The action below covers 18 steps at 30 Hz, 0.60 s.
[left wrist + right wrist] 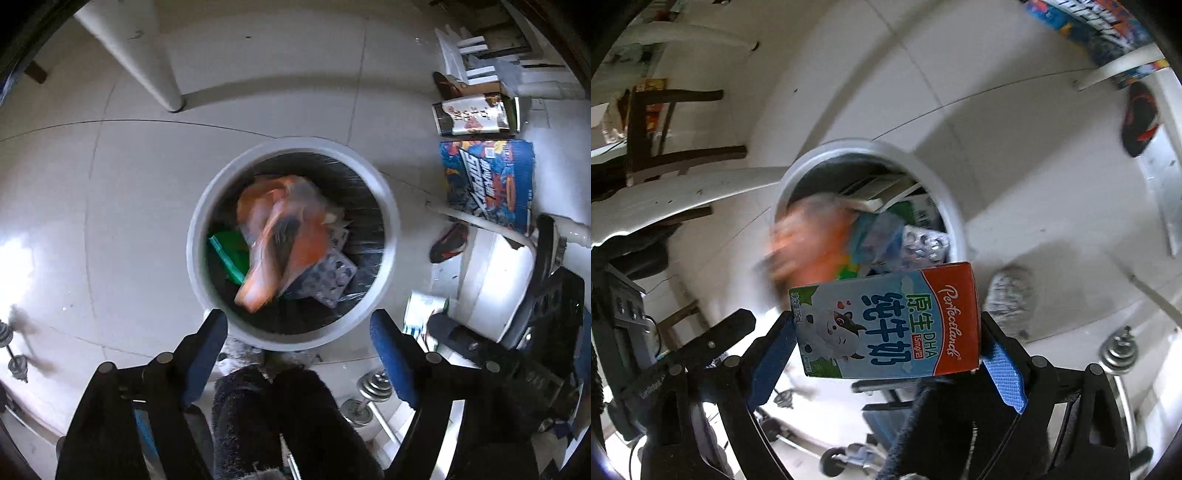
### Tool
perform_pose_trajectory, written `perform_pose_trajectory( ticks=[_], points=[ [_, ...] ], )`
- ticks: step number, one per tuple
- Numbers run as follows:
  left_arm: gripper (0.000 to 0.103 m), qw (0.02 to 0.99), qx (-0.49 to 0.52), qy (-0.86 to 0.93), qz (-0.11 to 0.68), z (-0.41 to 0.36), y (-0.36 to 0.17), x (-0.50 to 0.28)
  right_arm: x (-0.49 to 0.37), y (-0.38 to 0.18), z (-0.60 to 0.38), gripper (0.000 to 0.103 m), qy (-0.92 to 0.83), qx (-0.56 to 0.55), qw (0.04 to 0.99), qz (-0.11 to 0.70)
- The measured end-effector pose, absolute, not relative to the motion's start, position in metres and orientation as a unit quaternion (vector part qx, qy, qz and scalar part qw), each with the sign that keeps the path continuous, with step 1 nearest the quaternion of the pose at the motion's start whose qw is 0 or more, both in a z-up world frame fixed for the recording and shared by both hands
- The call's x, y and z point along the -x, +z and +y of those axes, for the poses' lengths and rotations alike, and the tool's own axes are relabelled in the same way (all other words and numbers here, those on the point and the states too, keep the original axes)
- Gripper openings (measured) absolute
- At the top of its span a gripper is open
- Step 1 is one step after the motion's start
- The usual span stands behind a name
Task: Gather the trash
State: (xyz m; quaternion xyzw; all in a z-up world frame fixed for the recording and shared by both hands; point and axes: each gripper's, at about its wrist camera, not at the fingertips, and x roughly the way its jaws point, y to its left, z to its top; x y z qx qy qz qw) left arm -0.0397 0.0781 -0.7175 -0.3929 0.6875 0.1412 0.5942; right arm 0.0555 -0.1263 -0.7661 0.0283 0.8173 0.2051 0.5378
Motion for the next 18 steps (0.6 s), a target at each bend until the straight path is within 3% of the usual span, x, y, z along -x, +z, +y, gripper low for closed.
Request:
perform_pose_trajectory(
  ticks=[1,2,8,18],
  points=[
    [0.098,0.595,0.389,0.145,0.688,0.079,-0.715,0.044,-0.054,-0.763,-0.125,0.102,0.211,-0.027,0.54,0.814],
    [0.098,0.597,0.383,0.152,0.689,0.079,-0.71,0.048,-0.053,-0.76,-0.124,0.102,0.213,-0.024,0.541,0.813],
    [0.098,0.621,0.323,0.196,0.687,0.073,-0.65,0.068,-0.045,-0.699,-0.122,0.102,0.217,0.042,0.574,0.788],
    [0.098,0.668,0.271,0.21,0.66,0.039,-0.469,0.073,-0.034,-0.508,-0.134,0.102,0.241,0.107,0.617,0.742]
  ],
)
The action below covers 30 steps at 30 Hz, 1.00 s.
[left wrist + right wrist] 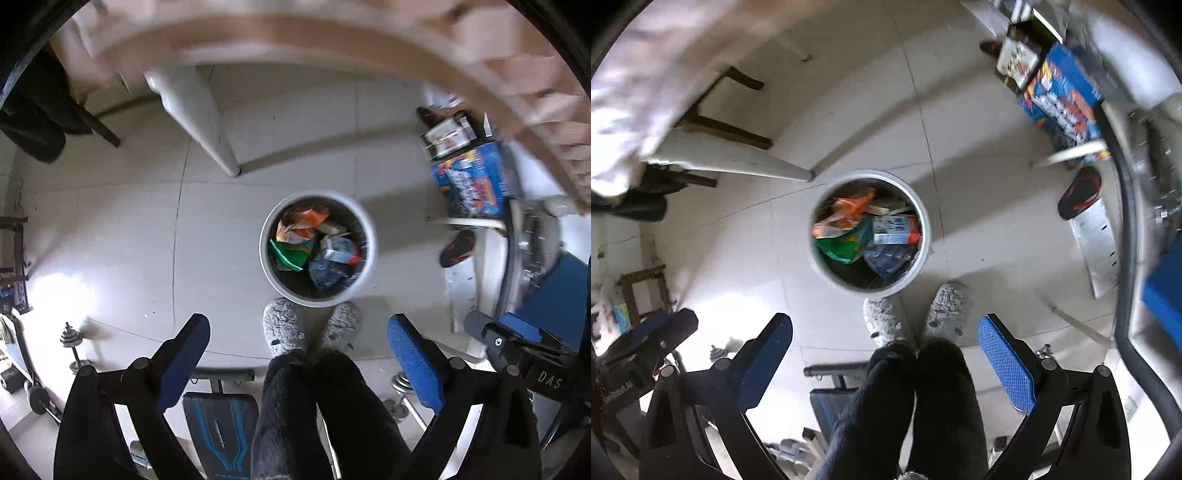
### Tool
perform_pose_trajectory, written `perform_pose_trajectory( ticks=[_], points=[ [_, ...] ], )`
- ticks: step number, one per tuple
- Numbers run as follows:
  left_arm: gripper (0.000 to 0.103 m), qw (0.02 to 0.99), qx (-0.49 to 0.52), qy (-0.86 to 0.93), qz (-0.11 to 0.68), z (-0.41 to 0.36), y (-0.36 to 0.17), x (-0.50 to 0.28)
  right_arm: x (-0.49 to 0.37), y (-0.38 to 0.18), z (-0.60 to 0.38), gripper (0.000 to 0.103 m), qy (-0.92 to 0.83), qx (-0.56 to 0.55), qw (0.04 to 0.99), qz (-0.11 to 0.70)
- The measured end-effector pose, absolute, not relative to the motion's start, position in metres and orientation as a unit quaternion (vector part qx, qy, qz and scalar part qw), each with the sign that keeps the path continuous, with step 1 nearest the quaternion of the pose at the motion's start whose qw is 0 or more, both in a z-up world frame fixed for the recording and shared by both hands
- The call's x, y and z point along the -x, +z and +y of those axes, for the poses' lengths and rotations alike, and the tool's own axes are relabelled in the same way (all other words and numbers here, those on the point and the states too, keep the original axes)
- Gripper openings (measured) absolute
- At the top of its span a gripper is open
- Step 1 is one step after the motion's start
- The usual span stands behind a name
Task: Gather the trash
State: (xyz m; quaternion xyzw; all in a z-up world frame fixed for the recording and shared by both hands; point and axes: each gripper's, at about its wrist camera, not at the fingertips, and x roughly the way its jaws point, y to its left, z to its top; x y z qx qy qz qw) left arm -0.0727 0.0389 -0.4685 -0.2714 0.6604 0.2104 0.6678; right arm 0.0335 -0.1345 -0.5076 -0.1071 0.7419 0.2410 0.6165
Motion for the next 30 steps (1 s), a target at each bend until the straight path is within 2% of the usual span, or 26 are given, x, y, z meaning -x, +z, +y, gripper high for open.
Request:
perform_pose_trajectory(
  ticks=[6,13,23,30],
  points=[
    [0.098,0.696,0.266,0.191,0.639,0.024,-0.361,0.075,-0.028,-0.367,-0.145,0.102,0.274,0.097,0.633,0.718],
    [0.098,0.725,0.271,0.163,0.612,0.005,-0.258,0.085,-0.022,-0.245,-0.165,0.102,0.311,0.078,0.637,0.701],
    [0.098,0.753,0.307,0.116,0.571,-0.021,-0.171,0.094,-0.009,-0.136,-0.198,0.102,0.35,0.059,0.642,0.68],
    [0.098,0.767,0.321,0.1,0.547,-0.026,-0.133,0.105,-0.001,-0.1,-0.204,0.102,0.368,0.051,0.641,0.671]
  ],
)
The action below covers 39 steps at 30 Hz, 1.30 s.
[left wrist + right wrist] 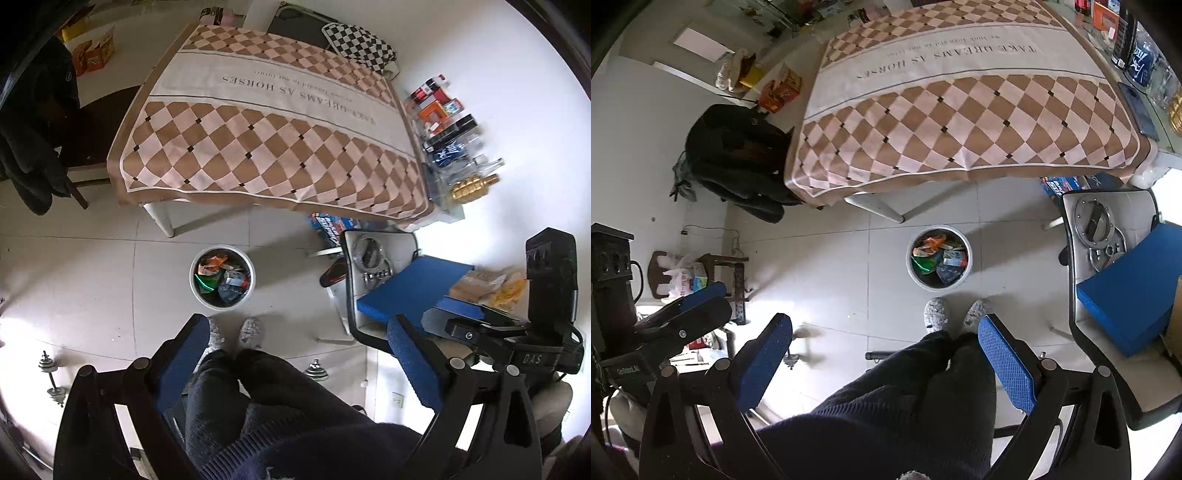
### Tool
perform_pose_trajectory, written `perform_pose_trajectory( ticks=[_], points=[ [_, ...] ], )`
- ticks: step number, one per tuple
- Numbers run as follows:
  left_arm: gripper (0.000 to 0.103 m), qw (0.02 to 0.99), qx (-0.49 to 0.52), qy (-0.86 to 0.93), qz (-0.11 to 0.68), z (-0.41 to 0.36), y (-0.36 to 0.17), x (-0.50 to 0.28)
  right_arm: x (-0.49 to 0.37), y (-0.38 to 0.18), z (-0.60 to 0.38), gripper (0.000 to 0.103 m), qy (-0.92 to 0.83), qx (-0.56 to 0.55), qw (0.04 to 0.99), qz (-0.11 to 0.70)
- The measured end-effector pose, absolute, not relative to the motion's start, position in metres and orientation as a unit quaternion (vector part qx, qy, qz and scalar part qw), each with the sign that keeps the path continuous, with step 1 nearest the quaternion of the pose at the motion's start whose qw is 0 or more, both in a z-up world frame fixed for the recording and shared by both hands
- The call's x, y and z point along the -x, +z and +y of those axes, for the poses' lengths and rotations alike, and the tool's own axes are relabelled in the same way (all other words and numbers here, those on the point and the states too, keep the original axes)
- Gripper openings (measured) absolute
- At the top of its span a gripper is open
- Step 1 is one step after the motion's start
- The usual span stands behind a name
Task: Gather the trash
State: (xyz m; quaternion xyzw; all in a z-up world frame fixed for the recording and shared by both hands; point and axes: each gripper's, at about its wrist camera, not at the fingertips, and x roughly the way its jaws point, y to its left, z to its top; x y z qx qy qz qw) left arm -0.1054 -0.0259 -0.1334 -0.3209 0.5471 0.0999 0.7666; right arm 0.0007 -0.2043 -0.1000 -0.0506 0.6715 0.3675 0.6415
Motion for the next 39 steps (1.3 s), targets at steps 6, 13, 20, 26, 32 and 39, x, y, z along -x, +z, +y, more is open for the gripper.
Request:
perform_pose_trajectory(
  ticks=[6,13,20,26,32,39],
  points=[
    [0.098,0.774,0.321,0.101,0.537,-0.027,-0.119,0.112,0.003,-0.087,-0.203,0.102,0.38,0.045,0.636,0.67],
    [0.098,0.777,0.316,0.096,0.535,-0.029,-0.112,0.115,0.007,-0.08,-0.201,0.102,0.387,0.044,0.634,0.668],
    [0.103,0.781,0.302,0.091,0.539,-0.031,-0.109,0.115,0.008,-0.079,-0.198,0.103,0.392,0.038,0.628,0.671],
    [0.103,0.784,0.298,0.091,0.537,-0.031,-0.105,0.115,0.009,-0.077,-0.195,0.103,0.393,0.041,0.623,0.675],
    [0.103,0.786,0.3,0.09,0.533,-0.027,-0.101,0.114,0.008,-0.074,-0.195,0.103,0.391,0.044,0.624,0.675],
    [0.103,0.787,0.301,0.088,0.531,-0.026,-0.098,0.113,0.004,-0.072,-0.194,0.103,0.392,0.046,0.625,0.673]
  ],
)
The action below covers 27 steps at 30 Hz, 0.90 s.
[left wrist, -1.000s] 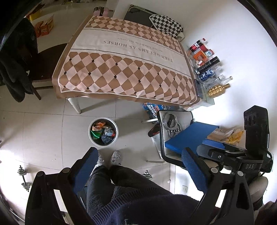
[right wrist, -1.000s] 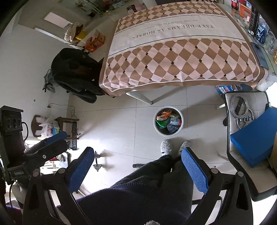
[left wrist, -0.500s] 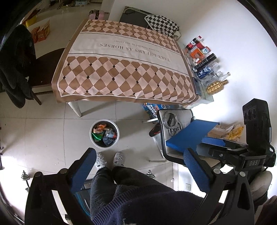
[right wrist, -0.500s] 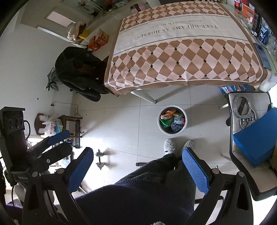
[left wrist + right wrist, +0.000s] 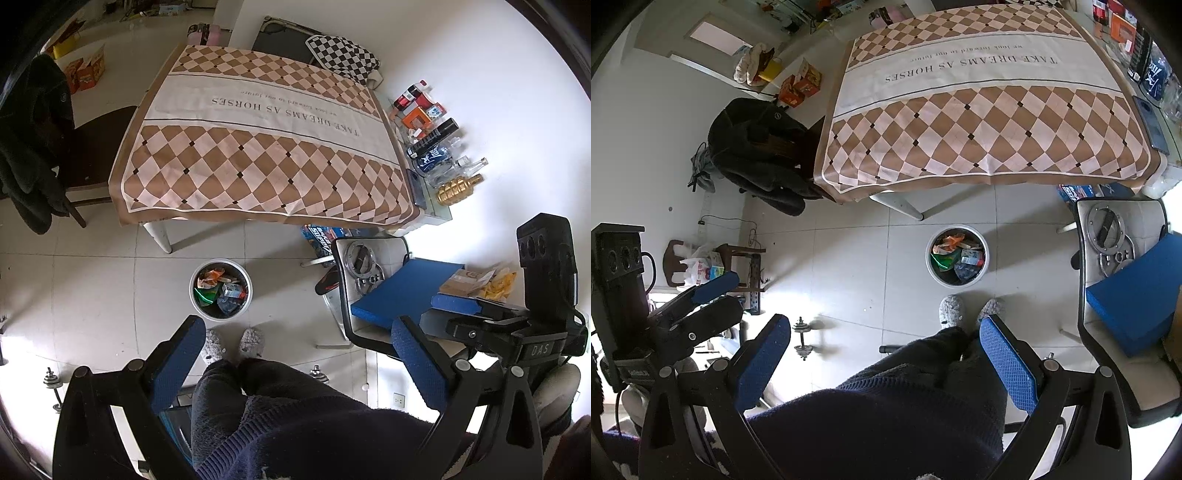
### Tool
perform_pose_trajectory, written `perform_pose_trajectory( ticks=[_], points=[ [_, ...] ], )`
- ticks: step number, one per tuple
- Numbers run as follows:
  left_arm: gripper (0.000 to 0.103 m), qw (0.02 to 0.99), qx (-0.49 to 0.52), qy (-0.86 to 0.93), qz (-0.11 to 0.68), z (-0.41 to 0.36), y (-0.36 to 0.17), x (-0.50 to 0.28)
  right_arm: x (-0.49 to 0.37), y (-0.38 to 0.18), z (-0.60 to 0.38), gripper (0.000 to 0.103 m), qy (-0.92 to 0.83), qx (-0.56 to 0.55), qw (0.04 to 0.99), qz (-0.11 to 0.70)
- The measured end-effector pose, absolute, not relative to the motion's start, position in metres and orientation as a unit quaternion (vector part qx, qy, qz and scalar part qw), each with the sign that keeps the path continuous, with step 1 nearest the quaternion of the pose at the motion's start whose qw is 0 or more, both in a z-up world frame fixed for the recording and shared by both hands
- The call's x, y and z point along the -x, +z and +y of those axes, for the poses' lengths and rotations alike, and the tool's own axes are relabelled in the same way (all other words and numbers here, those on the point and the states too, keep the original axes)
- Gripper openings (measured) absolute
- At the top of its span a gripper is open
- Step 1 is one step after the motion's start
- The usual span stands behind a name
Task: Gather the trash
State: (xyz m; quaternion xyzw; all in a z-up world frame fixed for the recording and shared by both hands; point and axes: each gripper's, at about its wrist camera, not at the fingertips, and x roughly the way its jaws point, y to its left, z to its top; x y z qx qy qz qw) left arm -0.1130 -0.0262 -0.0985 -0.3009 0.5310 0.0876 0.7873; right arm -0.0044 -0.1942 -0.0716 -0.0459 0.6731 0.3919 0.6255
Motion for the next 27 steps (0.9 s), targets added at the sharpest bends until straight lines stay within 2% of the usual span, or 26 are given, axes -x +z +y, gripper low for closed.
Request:
perform_pose_trajectory(
  ticks=[27],
  points=[
    [0.103,0.788,0.304,0.067,0.531,-0.029,-0.097,0.108,0.005,-0.061,-0.203,0.103,0.385,0.043,0.629,0.673]
  ],
)
